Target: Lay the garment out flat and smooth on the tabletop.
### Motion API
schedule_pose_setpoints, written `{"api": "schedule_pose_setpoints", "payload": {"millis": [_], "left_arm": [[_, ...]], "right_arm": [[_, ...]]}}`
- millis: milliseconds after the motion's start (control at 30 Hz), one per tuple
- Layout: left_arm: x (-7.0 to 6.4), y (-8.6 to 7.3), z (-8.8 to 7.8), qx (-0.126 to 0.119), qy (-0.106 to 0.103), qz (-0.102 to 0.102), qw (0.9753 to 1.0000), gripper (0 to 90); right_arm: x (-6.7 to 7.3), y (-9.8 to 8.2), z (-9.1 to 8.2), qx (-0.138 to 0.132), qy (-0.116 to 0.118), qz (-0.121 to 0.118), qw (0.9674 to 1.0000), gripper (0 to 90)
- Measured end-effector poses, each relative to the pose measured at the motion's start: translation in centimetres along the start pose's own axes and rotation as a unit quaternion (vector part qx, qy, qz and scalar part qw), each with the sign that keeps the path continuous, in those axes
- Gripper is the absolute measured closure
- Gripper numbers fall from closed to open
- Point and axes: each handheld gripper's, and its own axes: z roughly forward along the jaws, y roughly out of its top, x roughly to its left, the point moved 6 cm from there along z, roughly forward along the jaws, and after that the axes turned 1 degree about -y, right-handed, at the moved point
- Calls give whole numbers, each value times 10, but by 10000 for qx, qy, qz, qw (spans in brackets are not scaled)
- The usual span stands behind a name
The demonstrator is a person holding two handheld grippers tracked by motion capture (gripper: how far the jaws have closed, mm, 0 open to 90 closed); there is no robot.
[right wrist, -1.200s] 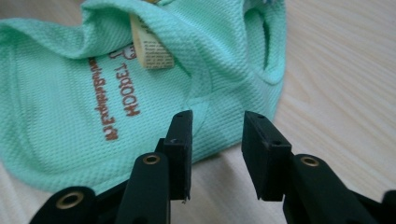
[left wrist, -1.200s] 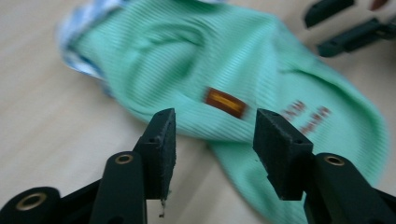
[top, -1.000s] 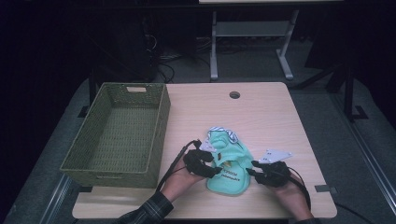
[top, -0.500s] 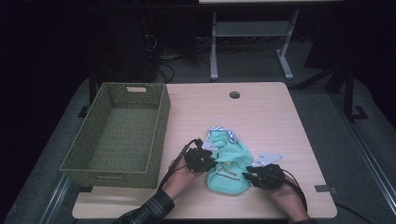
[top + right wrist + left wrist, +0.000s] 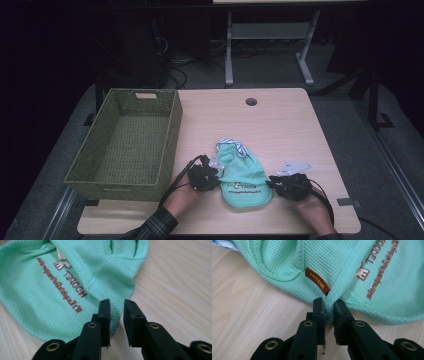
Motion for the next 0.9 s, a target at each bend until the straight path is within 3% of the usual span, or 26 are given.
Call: {"api": "schedule_pose_setpoints", "payload": {"millis": [167, 200, 267, 300, 400, 500, 667, 900], "left_arm": [[5, -2, -6, -66, 19, -106, 9999, 638], [5, -1, -8, -150, 40, -131, 9998, 638], [5, 2, -12, -242, 46, -159, 9996, 554], [3, 4, -12, -340, -24, -205, 9992, 532], [-2, 6, -9, -304, -45, -145, 9994, 490], [-3, 6, -5, -247, -8, -71, 9997, 497], [-2, 5, 1, -121, 35, -23, 9999, 605], [3, 3, 4, -80, 103, -46, 9999, 663]], "right_arm": [[-12, 15, 0, -107, -98, -18, 9999, 707], [-12, 15, 0, -107, -98, -18, 9999, 707], [-23, 26, 4, -204, -97, 20, 9997, 689], [-26, 30, 6, -189, -125, 13, 9997, 685], [-36, 43, 13, -251, -32, 92, 9996, 673], [-42, 53, 18, -303, 18, 93, 9995, 667], [-52, 79, 40, -337, 243, 147, 9990, 643], [-54, 93, 64, -343, 477, 145, 9982, 626]]}}
